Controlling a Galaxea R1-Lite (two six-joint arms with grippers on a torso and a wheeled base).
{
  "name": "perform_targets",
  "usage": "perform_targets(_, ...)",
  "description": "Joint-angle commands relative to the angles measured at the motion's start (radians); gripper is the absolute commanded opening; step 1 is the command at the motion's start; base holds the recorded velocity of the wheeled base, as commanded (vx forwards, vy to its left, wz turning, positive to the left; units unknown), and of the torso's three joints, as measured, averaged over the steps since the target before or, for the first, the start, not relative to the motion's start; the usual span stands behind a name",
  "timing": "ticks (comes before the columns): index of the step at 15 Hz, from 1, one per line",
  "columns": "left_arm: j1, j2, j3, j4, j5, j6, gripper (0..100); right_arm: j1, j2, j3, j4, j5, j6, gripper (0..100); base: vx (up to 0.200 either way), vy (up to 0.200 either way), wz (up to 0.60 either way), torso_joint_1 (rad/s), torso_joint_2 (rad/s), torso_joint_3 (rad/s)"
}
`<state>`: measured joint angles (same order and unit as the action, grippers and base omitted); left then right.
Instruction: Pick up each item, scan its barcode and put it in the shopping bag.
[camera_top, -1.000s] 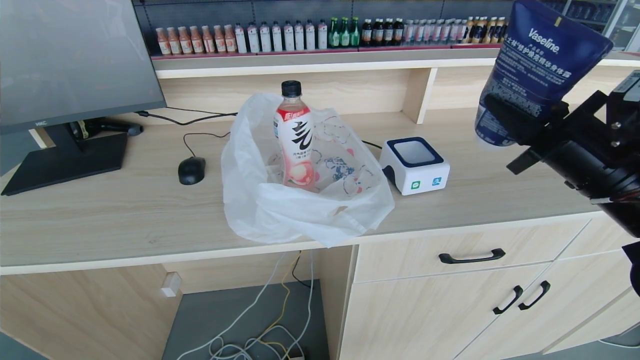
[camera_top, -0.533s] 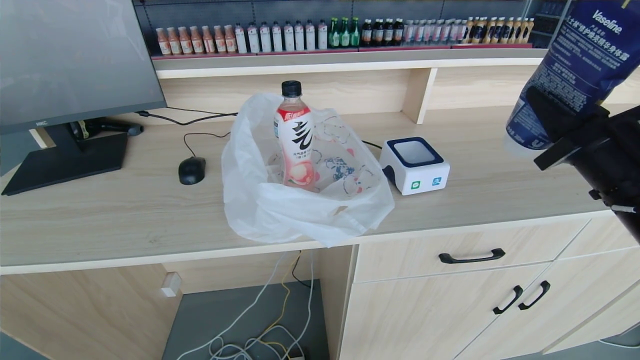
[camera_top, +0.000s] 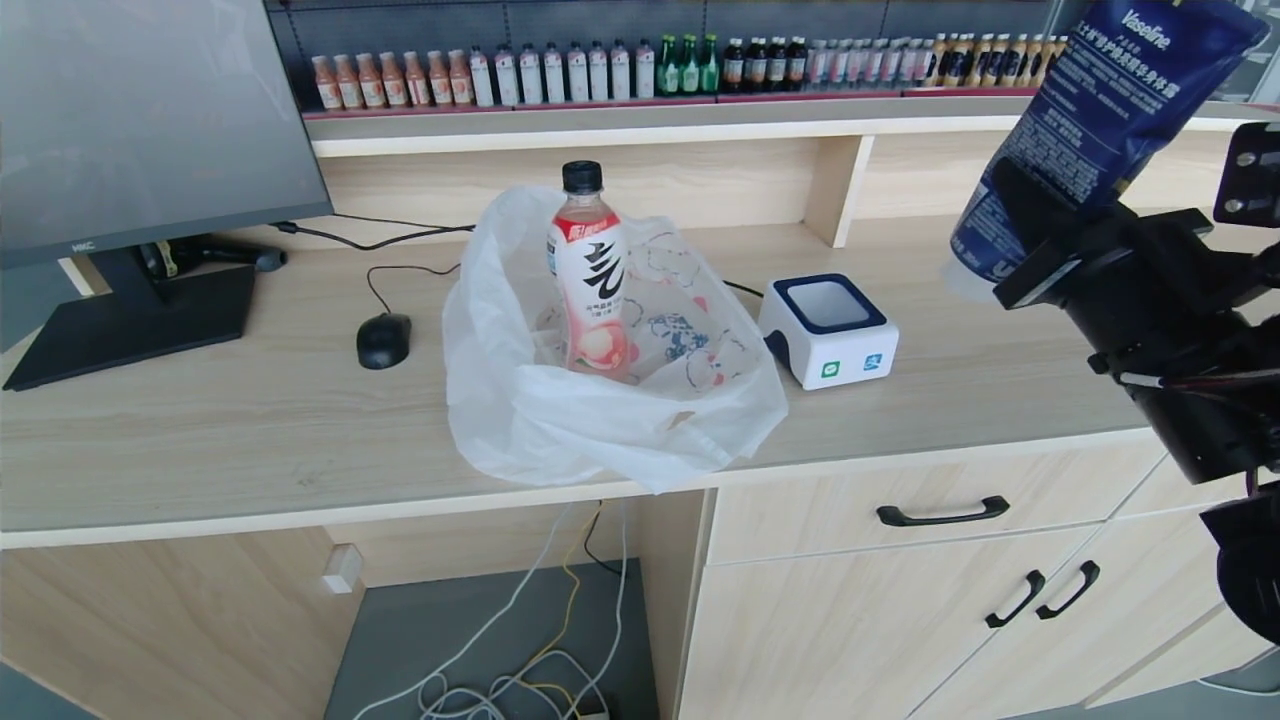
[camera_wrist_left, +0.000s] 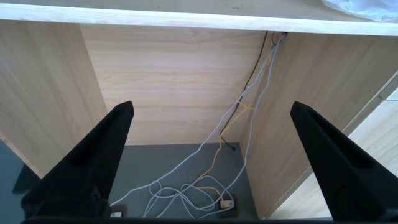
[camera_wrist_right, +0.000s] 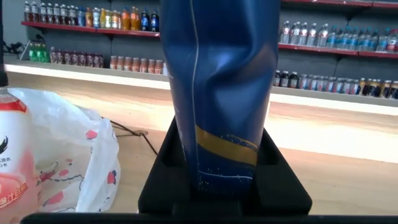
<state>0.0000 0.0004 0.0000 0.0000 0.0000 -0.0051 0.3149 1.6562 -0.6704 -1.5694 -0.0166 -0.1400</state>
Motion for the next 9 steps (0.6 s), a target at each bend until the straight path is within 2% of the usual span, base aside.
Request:
perform_targets(1, 0.000, 0.000, 0.000, 0.000, 0.000, -0.003, 100, 0.003, 0.059, -0.034, -0.001, -0.005, 0.008, 0, 0.000, 0.200, 0.00, -0.002, 0.00, -0.002)
perform_targets(8, 0.000, 0.000, 0.000, 0.000, 0.000, -0.001, 100, 0.003, 0.091, -0.077, -0.001, -0.003, 0.033, 0, 0.000, 0.200, 0.00, 0.002, 0.00, 0.002)
perform_targets(9, 0.000, 0.000, 0.000, 0.000, 0.000, 0.001, 100, 0.003, 0.091, -0.083, -0.001, -0.003, 0.037, 0, 0.000, 0.000, 0.00, 0.000, 0.00, 0.000)
